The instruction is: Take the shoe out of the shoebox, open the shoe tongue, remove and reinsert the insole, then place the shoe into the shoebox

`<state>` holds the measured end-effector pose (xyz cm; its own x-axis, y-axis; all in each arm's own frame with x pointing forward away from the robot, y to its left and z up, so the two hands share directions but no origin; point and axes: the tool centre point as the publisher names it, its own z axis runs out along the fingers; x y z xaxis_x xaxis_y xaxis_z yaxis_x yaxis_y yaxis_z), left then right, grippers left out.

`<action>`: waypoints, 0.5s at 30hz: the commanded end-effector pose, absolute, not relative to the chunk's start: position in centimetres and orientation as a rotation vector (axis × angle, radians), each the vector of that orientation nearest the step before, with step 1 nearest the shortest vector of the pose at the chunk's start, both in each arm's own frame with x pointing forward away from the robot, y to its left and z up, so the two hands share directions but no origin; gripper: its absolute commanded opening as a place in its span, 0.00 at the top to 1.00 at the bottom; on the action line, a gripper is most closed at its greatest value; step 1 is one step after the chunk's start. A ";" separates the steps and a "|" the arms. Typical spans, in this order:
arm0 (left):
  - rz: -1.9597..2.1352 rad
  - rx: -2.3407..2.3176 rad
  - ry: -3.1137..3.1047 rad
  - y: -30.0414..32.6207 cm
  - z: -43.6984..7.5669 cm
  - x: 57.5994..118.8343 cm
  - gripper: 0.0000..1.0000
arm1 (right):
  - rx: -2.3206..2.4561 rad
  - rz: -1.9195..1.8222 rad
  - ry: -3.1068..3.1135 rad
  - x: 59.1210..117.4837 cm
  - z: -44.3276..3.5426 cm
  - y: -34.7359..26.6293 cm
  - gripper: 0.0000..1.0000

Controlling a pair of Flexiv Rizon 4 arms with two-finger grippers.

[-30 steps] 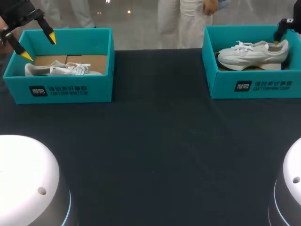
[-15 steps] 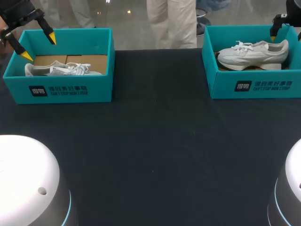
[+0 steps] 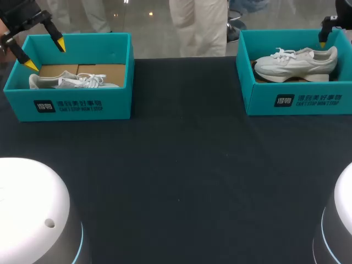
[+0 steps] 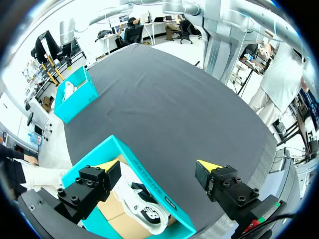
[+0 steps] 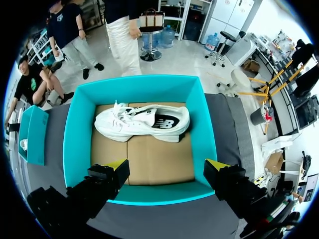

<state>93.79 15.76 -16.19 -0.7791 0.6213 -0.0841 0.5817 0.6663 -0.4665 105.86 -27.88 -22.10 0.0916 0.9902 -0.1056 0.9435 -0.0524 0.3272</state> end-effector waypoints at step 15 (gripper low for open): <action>0.737 -1.011 -2.793 15.8 -16.2 93.8 0.00 | 2.116 0.067 1.937 110.8 -24.1 -30.0 0.00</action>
<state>93.79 15.76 -16.19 -0.7791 0.6213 -0.0841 0.5817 0.6664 -0.4664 108.87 -29.89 -23.55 0.0953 0.9853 -0.1415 0.9583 -0.0524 0.2811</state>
